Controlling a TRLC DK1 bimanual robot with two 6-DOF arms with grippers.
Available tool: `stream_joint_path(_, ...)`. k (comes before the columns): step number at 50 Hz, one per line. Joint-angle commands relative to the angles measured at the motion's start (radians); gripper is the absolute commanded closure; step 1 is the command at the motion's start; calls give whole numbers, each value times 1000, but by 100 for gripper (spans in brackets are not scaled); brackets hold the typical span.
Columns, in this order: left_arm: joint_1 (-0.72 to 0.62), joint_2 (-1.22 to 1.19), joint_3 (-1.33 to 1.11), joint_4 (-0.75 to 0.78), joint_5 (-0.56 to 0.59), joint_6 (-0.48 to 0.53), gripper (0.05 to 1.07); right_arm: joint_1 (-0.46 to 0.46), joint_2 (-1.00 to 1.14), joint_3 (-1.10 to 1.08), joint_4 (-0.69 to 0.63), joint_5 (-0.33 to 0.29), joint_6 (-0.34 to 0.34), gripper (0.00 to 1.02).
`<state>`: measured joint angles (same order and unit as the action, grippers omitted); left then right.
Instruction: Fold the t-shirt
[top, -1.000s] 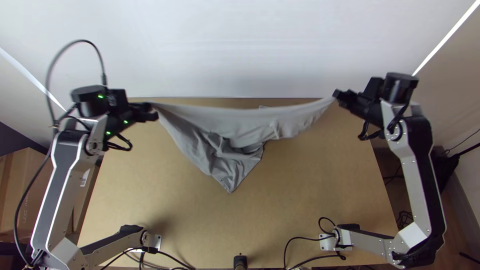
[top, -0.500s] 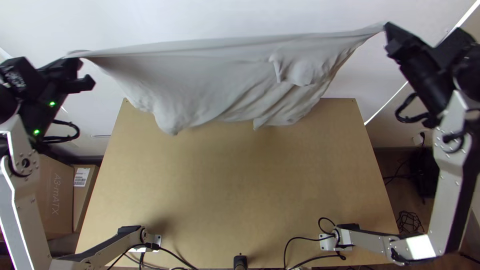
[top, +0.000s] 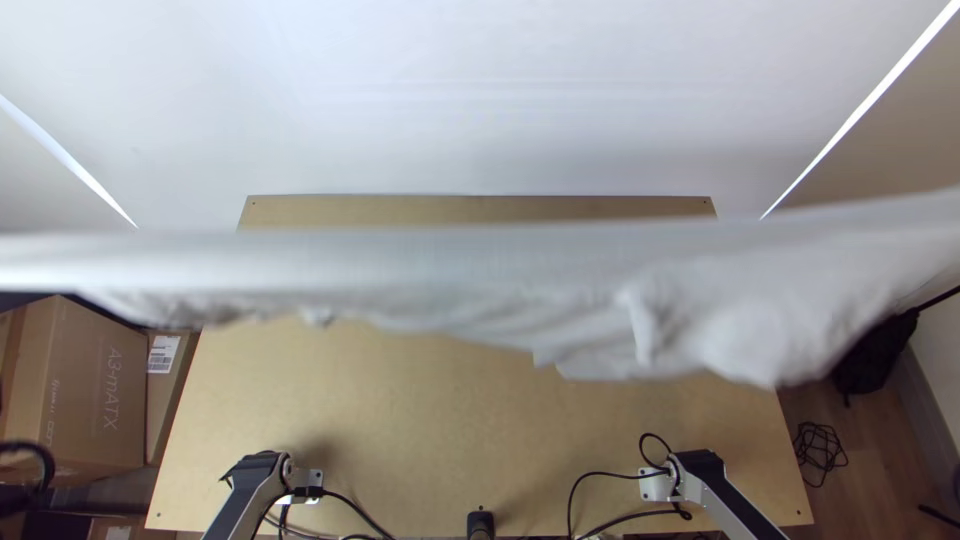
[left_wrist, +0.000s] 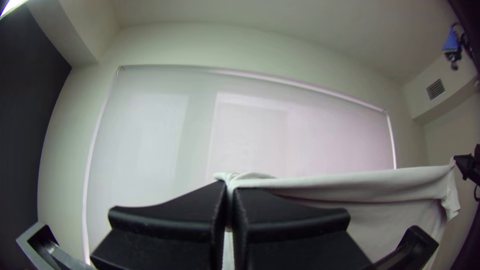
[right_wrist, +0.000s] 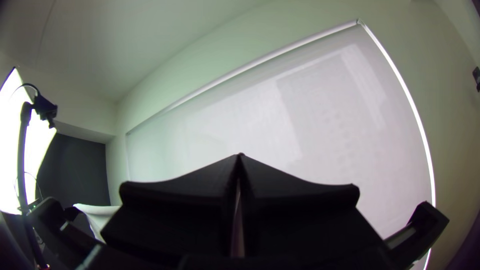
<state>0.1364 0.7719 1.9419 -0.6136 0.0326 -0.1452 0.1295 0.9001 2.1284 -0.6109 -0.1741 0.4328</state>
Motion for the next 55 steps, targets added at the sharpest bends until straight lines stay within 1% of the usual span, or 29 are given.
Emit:
stream_joint_path(1,-29,-33,-3,-20,-37,-48,105,-13,-26,5,-21,-2,-17,100)
stream_joint_path(5,-38,-48,-26,-75,-37,-60,105,-14,-29,-4,-69,-18,-8,100)
stream_joint_path(8,-54,-60,-69,-110,-37,-79,105,-14,-35,-51,-79,-25,17,100)
stream_joint_path(13,-95,-86,-176,-190,-39,-90,105,-14,-72,-220,-81,-27,30,100)
stream_joint_path(18,-133,-155,-385,-199,-40,-91,105,-2,-107,-429,-76,-27,92,100)
stream_joint_path(21,-133,-207,-555,-138,-46,-105,105,15,-127,-565,-67,-27,126,100)
stream_joint_path(23,-135,-224,-638,-137,-43,-108,105,32,-135,-650,-67,-27,132,100)
stream_joint_path(27,-133,-247,-798,-109,-30,-120,105,70,-141,-800,-36,-25,175,100)
stream_joint_path(29,-133,-253,-874,-98,-14,-119,105,87,-138,-875,-9,-19,176,100)
stream_joint_path(31,-133,-256,-945,-61,-13,-120,105,85,-133,-946,19,-18,175,100)
stream_joint_path(33,-138,-252,-1002,-51,18,-119,105,85,-127,-1024,60,-15,170,100)
stream_joint_path(37,-133,-226,-1123,46,30,-120,105,87,-90,-1151,146,-4,172,100)
stream_joint_path(39,-139,-197,-1166,86,35,-120,105,90,-59,-1200,198,16,170,100)
stream_joint_path(43,-136,-112,-1226,172,44,-119,105,105,28,-1263,286,38,172,100)
stream_joint_path(45,-133,-62,-1247,222,46,-117,105,104,82,-1288,341,65,173,100)
stream_joint_path(49,-126,56,-1270,313,53,-105,105,102,204,-1303,408,70,175,100)
stream_joint_path(52,-115,161,-1270,377,53,-103,105,93,303,-1292,453,74,207,100)
stream_joint_path(55,-113,280,-1255,430,55,-93,105,78,411,-1253,468,73,268,100)
